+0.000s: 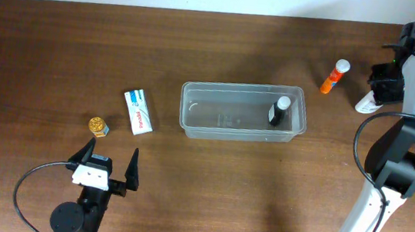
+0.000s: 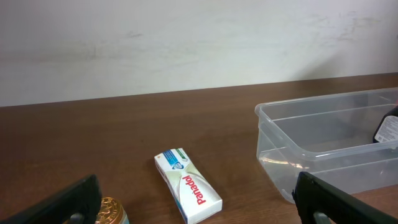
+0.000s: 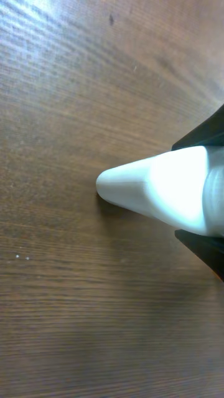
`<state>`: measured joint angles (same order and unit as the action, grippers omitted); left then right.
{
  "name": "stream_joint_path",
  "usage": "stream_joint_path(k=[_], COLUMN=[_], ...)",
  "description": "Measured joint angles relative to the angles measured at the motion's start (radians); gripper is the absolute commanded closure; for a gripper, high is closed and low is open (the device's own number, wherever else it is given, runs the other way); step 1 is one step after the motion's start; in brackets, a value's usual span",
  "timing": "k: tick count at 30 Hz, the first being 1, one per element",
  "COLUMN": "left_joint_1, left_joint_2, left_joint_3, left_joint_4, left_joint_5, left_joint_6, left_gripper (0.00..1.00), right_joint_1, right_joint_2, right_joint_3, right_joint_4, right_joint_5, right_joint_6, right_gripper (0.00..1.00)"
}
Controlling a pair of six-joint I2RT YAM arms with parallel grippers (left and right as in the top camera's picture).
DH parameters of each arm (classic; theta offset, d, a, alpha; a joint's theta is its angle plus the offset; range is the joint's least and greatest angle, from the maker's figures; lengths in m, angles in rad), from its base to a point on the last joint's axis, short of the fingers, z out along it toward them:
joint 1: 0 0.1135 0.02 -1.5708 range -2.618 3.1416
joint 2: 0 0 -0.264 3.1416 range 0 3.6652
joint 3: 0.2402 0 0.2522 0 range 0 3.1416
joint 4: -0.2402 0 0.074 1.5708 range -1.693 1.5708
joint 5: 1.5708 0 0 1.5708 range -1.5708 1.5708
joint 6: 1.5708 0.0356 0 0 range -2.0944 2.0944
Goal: Pack container
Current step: 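Close the right gripper on the spray bottle and lift it, then carry the spray bottle over the container and lower it inside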
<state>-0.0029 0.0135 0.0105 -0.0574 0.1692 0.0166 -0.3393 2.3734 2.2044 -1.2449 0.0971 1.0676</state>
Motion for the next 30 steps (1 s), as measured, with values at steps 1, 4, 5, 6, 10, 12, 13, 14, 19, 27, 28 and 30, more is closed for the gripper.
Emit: stream_joint_path(k=[1,4,5,6,10,12,13,14,19,27,28,30], left_joint_1=[0.000,0.000,0.000,0.000,0.000,0.000,0.000,0.000,0.000,0.000,0.000,0.000], left_joint_2=[0.000,0.000,0.000,0.000,0.000,0.000,0.000,0.000,0.000,0.000,0.000,0.000], left_joint_3=[0.000,0.000,0.000,0.000,0.000,0.000,0.000,0.000,0.000,0.000,0.000,0.000], left_joint_4=[0.000,0.000,0.000,0.000,0.000,0.000,0.000,0.000,0.000,0.000,0.000,0.000], left_joint_5=[0.000,0.000,0.000,0.000,0.000,0.000,0.000,0.000,0.000,0.000,0.000,0.000], left_joint_6=[0.000,0.000,0.000,0.000,0.000,0.000,0.000,0.000,0.000,0.000,0.000,0.000], left_gripper=[0.01,0.01,0.01,0.01,0.01,0.01,0.00,0.01,0.01,0.01,0.01,0.01], right_joint_1=[0.000,0.000,0.000,0.000,0.006,0.013,0.020,0.027,0.096,0.294,0.324,0.376], right_joint_2=[-0.008,-0.056,-0.082,-0.111,-0.228,-0.282,-0.312,-0.335,-0.440,-0.504,-0.504,-0.504], right_joint_3=[0.000,-0.002,-0.002,-0.002,-0.002,-0.002,-0.002,-0.002,-0.002,-0.002,-0.002,-0.002], right_joint_4=[-0.009,-0.048,-0.061,-0.072,-0.113,-0.139,-0.155,-0.167,-0.230,-0.288,-0.291,-0.290], right_joint_5=[0.000,0.000,0.000,0.000,0.000,0.000,0.000,0.000,-0.011,-0.019,-0.020,-0.020], right_joint_6=[-0.013,-0.052,-0.064,-0.079,-0.127,-0.151,-0.164,-0.179,-0.263,-0.389,-0.407,-0.441], right_gripper=[0.73,0.73,0.73,0.73,0.73,0.73,0.73,0.73,0.73,0.73,0.73,0.73])
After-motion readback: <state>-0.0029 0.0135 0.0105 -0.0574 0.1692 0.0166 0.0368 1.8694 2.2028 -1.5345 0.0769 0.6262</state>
